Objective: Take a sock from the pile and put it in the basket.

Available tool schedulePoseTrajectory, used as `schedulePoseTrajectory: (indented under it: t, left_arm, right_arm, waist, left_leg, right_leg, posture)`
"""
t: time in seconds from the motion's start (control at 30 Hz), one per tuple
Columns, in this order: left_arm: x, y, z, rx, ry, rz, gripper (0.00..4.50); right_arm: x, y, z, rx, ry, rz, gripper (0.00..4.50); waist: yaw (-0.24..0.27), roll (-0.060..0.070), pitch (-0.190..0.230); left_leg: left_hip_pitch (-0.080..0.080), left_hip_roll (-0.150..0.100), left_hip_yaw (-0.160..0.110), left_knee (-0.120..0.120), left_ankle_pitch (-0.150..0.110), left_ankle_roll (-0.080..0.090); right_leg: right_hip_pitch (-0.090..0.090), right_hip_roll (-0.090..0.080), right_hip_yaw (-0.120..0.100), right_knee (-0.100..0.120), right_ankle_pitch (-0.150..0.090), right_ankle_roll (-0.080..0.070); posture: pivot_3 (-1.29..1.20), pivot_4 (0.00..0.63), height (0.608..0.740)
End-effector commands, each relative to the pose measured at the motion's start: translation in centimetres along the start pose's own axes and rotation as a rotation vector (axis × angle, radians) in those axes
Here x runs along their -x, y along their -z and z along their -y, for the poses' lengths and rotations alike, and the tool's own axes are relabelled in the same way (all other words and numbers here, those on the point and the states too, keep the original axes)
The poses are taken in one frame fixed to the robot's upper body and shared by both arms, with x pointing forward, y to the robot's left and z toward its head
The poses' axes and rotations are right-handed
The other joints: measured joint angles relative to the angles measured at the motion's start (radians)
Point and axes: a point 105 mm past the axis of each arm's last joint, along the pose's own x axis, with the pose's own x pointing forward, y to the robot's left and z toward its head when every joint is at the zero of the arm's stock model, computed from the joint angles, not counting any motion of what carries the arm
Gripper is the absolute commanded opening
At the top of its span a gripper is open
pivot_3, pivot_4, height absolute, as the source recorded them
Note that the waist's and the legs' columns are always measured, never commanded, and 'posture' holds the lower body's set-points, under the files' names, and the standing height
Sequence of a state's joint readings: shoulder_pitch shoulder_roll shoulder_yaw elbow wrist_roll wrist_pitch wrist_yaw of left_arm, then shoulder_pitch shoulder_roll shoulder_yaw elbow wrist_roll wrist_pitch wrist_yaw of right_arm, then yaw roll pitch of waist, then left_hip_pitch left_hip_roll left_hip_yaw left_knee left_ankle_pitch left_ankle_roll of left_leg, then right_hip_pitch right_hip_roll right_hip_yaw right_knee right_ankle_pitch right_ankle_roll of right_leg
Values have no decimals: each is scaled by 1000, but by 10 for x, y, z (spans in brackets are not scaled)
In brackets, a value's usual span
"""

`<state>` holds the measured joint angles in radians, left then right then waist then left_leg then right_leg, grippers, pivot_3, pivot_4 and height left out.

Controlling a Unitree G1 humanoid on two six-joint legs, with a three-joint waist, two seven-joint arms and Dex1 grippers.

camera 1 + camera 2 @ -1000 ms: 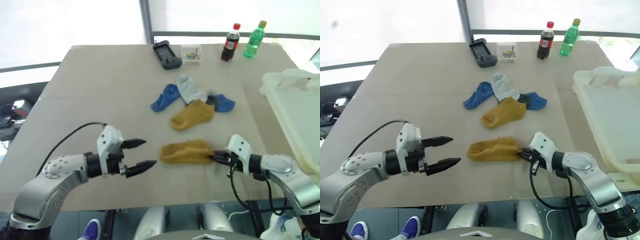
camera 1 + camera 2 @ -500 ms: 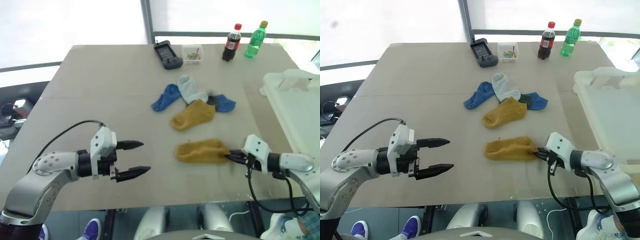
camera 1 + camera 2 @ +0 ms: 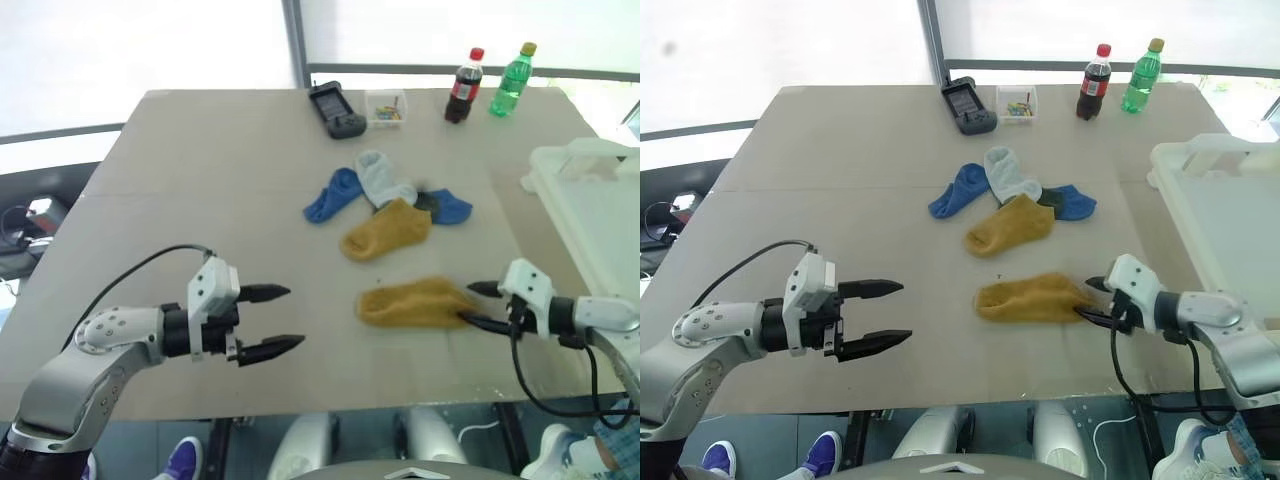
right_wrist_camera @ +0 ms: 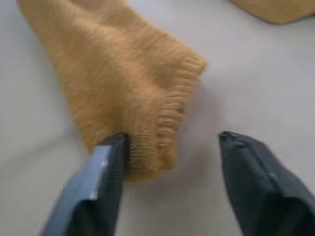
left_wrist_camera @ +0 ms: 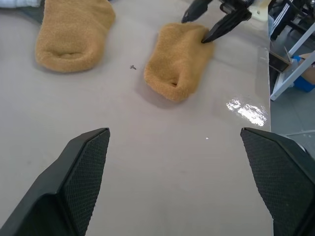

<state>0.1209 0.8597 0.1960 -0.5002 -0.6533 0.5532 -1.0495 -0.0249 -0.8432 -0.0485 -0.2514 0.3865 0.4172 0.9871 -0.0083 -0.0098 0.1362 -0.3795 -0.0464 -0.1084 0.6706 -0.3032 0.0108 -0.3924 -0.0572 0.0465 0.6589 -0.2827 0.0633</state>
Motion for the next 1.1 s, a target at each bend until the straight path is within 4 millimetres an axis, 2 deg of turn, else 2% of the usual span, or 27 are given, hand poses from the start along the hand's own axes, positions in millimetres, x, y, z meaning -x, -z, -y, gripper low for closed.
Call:
schedulePoseTrajectory:
  t: [0.03, 0.1, 0.17, 0.27, 0.37, 0.47, 0.7, 1.07, 1.1]
  left_arm:
    - [2, -13, 1, -46, -26, 38, 4500]
    - [2, -14, 0, -45, -41, 47, 4500]
    - [2, -18, -3, -48, -72, 69, 4500]
    - [3, -23, -5, -54, -102, 89, 4500]
    - [5, -25, -8, -59, -135, 101, 4500]
    - [5, -26, -7, -60, -149, 104, 4500]
    - [4, -24, -3, -50, -178, 117, 4500]
    - [5, -23, -1, -45, -220, 133, 4500]
    - [6, -23, -1, -45, -224, 133, 4500]
  right_arm:
    - [10, -43, 5, -16, 5, 159, 2921]
    - [6, -53, 15, -21, 58, 194, 2921]
    - [-10, -64, 35, -10, 148, 234, 2921]
    - [-39, -60, 61, 89, 289, 162, 2921]
    - [-65, -64, 67, 145, 285, 158, 2921]
    - [-80, -71, 72, 200, 278, 160, 2921]
    - [-94, -81, 90, 220, 287, 166, 2921]
    - [-113, -78, 99, 202, 247, 143, 2921]
    - [-114, -78, 99, 207, 244, 143, 2682]
  waist:
    - [-1, 0, 0]
    - [-7, 0, 0]
    - [-11, 0, 0]
    - [-9, -1, 0]
    - [-4, 0, 0]
    - [-7, 0, 0]
    - [-10, 0, 0]
    - [-13, 1, 1]
    - [-14, 1, 1]
  left_leg:
    - [0, 0, 0, 0, 0, 0]
    - [0, 1, 0, 0, 0, 0]
    - [1, 1, 0, 0, -2, 3]
    - [2, 1, 1, 0, 0, 1]
    - [1, 1, 1, 0, 1, -2]
    - [-2, 0, 1, 0, 1, -2]
    - [-2, 1, 3, 0, 1, -2]
    - [-2, 1, 4, 0, 1, -2]
    - [-2, 1, 4, 0, 1, -2]
  right_leg:
    - [0, 0, 0, 0, 0, 0]
    - [0, 1, 0, 0, 0, 0]
    - [0, 1, 1, 1, 0, 0]
    - [0, 2, 1, 2, 1, -1]
    - [-2, 2, 0, 2, 1, -1]
    - [-5, 1, 1, 1, 1, -1]
    - [-6, 1, 0, 1, 1, -1]
    - [-6, 2, 1, 2, 1, -1]
    - [-6, 2, 1, 2, 1, -1]
  posture:
    - [0, 150, 740]
    - [0, 150, 740]
    - [0, 150, 740]
    - [0, 150, 740]
    - [0, 150, 740]
    - [0, 150, 740]
    - [0, 150, 740]
    - [0, 150, 740]
    - [0, 150, 740]
